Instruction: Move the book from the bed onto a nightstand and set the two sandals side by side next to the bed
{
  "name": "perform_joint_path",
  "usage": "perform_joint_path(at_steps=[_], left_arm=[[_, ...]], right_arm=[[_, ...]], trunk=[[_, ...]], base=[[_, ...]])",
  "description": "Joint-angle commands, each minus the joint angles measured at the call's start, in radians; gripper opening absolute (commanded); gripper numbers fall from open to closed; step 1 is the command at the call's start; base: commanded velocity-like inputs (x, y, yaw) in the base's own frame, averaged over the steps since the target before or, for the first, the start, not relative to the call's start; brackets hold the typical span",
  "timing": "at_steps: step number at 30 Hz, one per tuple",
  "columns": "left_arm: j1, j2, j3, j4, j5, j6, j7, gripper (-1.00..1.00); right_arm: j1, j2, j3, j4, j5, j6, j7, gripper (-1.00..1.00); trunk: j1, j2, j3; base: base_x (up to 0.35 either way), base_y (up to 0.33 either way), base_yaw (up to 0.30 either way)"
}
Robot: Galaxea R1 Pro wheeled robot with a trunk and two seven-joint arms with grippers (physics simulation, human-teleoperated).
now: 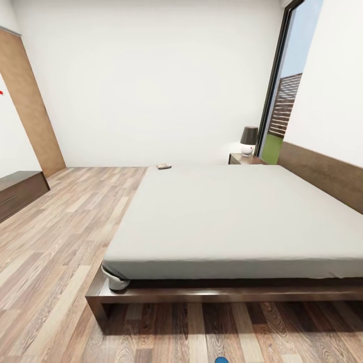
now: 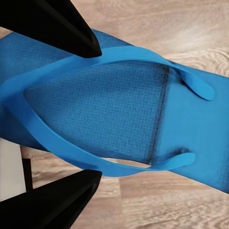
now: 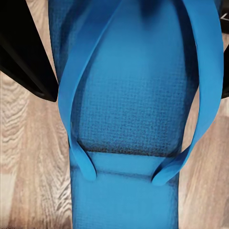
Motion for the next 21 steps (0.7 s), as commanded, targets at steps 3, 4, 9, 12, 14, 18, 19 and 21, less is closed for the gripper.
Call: perform_joint_path(at_steps=[3,4,9,12,14,18,19,21], left_arm=[[-0.001,0.0,-0.009,-0.003,0.004,-0.004,0.006,-1.0],[-0.001,0.0,-0.01,-0.006,0.004,-0.004,0.006,-1.0],[-0.002,0.003,-0.012,-0.053,0.004,-0.001,0.006,-1.0],[-0.002,0.004,-0.012,-0.071,0.004,-0.002,0.006,-1.0],[-0.003,0.004,-0.011,-0.088,0.004,-0.002,0.006,-1.0],[-0.003,0.005,-0.011,-0.119,0.004,-0.001,0.006,-1.0],[-0.004,0.005,-0.012,-0.122,0.003,-0.001,0.006,-1.0],[-0.004,0.006,-0.011,-0.126,0.004,-0.002,0.006,-1.0]], right_arm=[[-0.001,0.001,0.007,0.0,-0.009,-0.003,-0.002,-1.0],[-0.001,0.001,0.006,0.0,-0.009,-0.002,-0.003,-1.0],[-0.001,0.001,0.006,-0.007,-0.009,-0.001,-0.005,-1.0],[-0.001,0.001,0.006,-0.024,-0.009,0.0,-0.015,-1.0],[-0.001,0.001,0.006,-0.03,-0.009,0.0,-0.023,-1.0],[-0.002,0.001,0.007,-0.035,-0.008,0.001,-0.037,-1.0],[-0.003,0.0,0.007,-0.035,-0.007,0.001,-0.04,-1.0],[-0.005,0.0,0.007,-0.036,-0.007,0.001,-0.043,-1.0]], trunk=[[0.0,0.0,-0.001],[0.0,0.0,-0.001],[0.0,0.0,-0.001],[0.0,0.0,-0.001],[0.0,0.0,-0.001],[0.0,0.0,-0.001],[0.0,0.0,-0.001],[0.0,0.0,-0.001]], base=[[0.0,0.0,0.0],[0.0,0.0,0.0],[0.0,0.0,0.0],[0.0,0.0,0.0],[0.0,0.0,0.0],[0.0,0.0,0.0],[0.0,0.0,0.0],[0.0,0.0,0.0]])
